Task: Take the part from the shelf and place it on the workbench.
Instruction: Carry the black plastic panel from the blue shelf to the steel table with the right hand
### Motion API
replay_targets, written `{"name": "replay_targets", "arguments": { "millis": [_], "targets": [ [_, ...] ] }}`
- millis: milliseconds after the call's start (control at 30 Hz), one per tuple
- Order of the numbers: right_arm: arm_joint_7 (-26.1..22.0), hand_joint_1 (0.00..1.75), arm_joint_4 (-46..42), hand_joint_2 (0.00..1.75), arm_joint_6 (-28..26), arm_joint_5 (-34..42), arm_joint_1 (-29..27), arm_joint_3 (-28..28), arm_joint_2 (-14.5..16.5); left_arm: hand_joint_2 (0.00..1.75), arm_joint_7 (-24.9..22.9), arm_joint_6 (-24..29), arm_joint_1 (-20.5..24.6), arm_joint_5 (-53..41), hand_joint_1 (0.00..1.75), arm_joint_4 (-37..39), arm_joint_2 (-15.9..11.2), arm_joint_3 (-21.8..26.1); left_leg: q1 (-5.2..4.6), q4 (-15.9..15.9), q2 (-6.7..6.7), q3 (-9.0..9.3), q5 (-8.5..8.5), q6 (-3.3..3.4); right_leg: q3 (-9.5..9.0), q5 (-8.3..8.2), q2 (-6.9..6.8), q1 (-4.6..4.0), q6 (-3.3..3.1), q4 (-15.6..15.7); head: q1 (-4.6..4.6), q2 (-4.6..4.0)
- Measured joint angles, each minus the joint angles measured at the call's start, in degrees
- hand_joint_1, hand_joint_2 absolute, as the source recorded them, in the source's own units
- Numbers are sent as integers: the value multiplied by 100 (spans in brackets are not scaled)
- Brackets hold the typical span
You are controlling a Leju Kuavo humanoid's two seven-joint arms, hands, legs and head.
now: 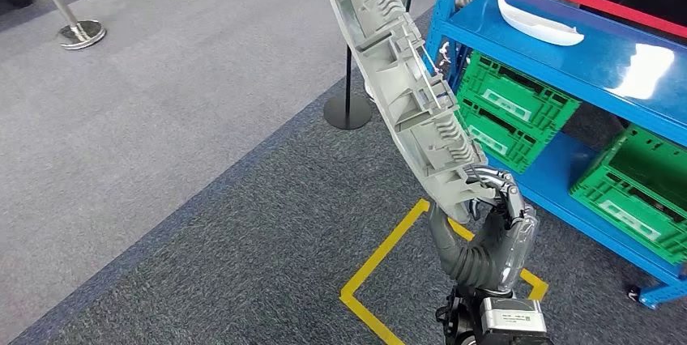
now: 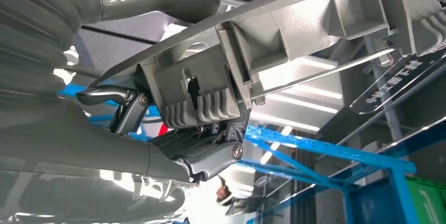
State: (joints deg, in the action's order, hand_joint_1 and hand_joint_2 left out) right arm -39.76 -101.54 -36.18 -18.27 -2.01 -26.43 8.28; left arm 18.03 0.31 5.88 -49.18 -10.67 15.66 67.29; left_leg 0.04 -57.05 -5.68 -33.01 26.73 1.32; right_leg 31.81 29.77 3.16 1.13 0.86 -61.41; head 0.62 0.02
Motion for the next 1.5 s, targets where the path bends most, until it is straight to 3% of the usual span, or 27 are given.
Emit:
{"name": "replay_targets", "arguments": {
  "millis": [67,133,200,267,333,367,400,433,500,567,633,700,733,800,867,900,933,1000,1067,1133,1167,1233,1300,1367,1400,1433,1500],
  "targets": [
    [-1,175,-17,175,-71,-25,-23,-25,-3,175,-1,2,0,0,0,0,-5,-1,6,-35,-121,-70,-15,-66,-101,-49,158,4,-10,277,4,0],
    [-1,175,-33,175,-109,-36,-43,-43,-2,175,-3,15,-19,0,0,0,-11,-1,29,-38,-206,-125,-42,-135,-100,-76,52,-9,-56,294,4,0],
    [0,175,-47,175,-122,-56,-48,-59,7,175,-6,28,-33,-1,0,0,-11,-3,17,-203,24,-224,64,-184,-112,-103,-96,2,-119,314,29,0],
    [-1,175,-67,175,-133,-72,-58,-68,12,175,-7,31,-25,-2,0,0,-10,-5,8,-818,400,-526,399,-218,-109,-108,-261,-4,-155,323,66,1],
    [-2,175,-75,175,-139,-77,-68,-69,11,175,-7,33,-15,-2,0,0,-11,-5,26,-1568,526,-897,693,-243,-98,-103,-441,-16,-165,322,81,-1],
    [-1,175,-75,175,-136,-79,-70,-69,11,175,-14,34,-17,-4,0,0,-14,-5,32,-1719,539,-968,704,-247,-95,-101,-526,-18,-167,321,83,-1],
    [1,175,-75,175,-127,-91,-72,-69,11,175,-26,36,-20,-6,0,0,-15,-5,36,-1613,553,-905,604,-248,-96,-98,-604,-18,-165,321,83,-1],
    [2,175,-76,175,-118,-120,-73,-69,11,175,-43,38,-26,-11,0,0,-16,-5,37,-1279,600,-718,430,-241,-101,-94,-672,-19,-160,321,83,-1],
    [8,175,-94,175,-90,-234,-81,-64,13,175,-73,37,-23,-37,0,0,-9,-9,16,-424,858,-240,130,-211,-119,-75,-784,-37,-131,320,80,0],
    [38,175,-136,175,-31,-370,-98,-48,18,175,-23,22,-5,-67,0,0,19,-21,-26,-39,1014,-36,53,-169,-135,-56,-877,-54,-74,321,76,1],
    [88,175,-169,175,63,-484,-121,-28,42,175,123,6,3,-98,0,0,53,-38,-46,-26,900,-55,46,-113,-162,-43,-965,-44,-4,336,77,0],
    [124,175,-181,175,129,-583,-150,-15,73,175,255,2,6,-157,0,0,89,-66,-18,10,769,-44,8,-42,-139,64,-810,-22,57,218,68,-1],
    [130,175,-186,175,136,-625,-175,-11,81,175,295,-7,12,-184,0,0,108,-83,1,28,700,-34,-13,-7,-48,208,-657,-15,78,-9,56,0],
    [128,175,-191,175,108,-685,-236,-8,81,175,335,-30,24,-190,0,0,132,-115,8,30,549,-40,-29,31,309,588,-400,-15,97,-792,37,0],
    [124,175,-191,175,68,-711,-291,-4,74,175,354,-48,22,-176,0,0,142,-134,3,25,374,-44,-32,38,611,733,-345,-20,99,-1360,31,0],
    [122,175,-191,175,55,-715,-310,-3,70,175,355,-50,20,-170,0,0,140,-139,4,19,281,-42,-33,37,608,627,-333,-19,90,-1302,31,-1],
    [121,175,-191,175,46,-718,-322,-1,67,175,355,-51,18,-161,0,0,139,-140,8,7,188,-40,-31,33,493,427,-307,-14,78,-1009,31,-1],
    [113,175,-191,175,31,-725,-330,-1,65,175,354,-51,20,-142,0,0,138,-142,9,-40,16,-54,-19,3,129,44,-119,5,63,-169,31,0],
    [103,175,-198,175,22,-732,-330,0,63,175,351,-51,17,-130,0,0,137,-143,6,-70,-97,-95,-14,-56,-44,-75,21,5,38,238,36,0],
    [97,175,-206,175,15,-742,-329,0,63,175,348,-51,8,-122,0,0,137,-143,21,-55,-173,-130,-35,-129,-51,-86,-35,-17,-24,254,39,1],
    [97,175,-209,175,12,-751,-325,0,67,175,348,-54,3,-120,0,1,138,-144,25,-65,-140,-145,-31,-160,-58,-102,-86,-18,-60,267,41,1],
    [101,175,-227,175,3,-775,-321,-2,87,175,348,-69,8,-129,0,2,138,-148,13,-317,137,-273,134,-203,-69,-127,-217,-5,-127,295,69,0],
    [104,175,-246,175,-5,-794,-317,-2,102,175,348,-84,19,-156,0,2,138,-151,10,-1020,454,-618,504,-229,-66,-125,-366,-16,-161,298,100,-1],
    [108,175,-250,175,-9,-800,-309,-2,103,175,348,-93,18,-181,0,2,138,-152,19,-1664,530,-945,729,-243,-61,-115,-533,-27,-169,298,102,0],
    [112,175,-250,175,-10,-800,-304,-2,104,175,348,-96,15,-187,0,2,138,-152,19,-1699,540,-964,688,-243,-61,-110,-613,-29,-169,298,104,0],
    [115,175,-250,175,-10,-801,-299,-2,105,175,348,-98,13,-189,0,2,138,-152,17,-1481,565,-848,548,-238,-67,-102,-688,-31,-165,298,103,0],
    [119,175,-251,175,-10,-802,-289,-6,113,175,348,-99,18,-190,0,2,136,-152,-6,-650,763,-382,206,-206,-92,-78,-820,-45,-139,297,104,-1]
  ]
}}
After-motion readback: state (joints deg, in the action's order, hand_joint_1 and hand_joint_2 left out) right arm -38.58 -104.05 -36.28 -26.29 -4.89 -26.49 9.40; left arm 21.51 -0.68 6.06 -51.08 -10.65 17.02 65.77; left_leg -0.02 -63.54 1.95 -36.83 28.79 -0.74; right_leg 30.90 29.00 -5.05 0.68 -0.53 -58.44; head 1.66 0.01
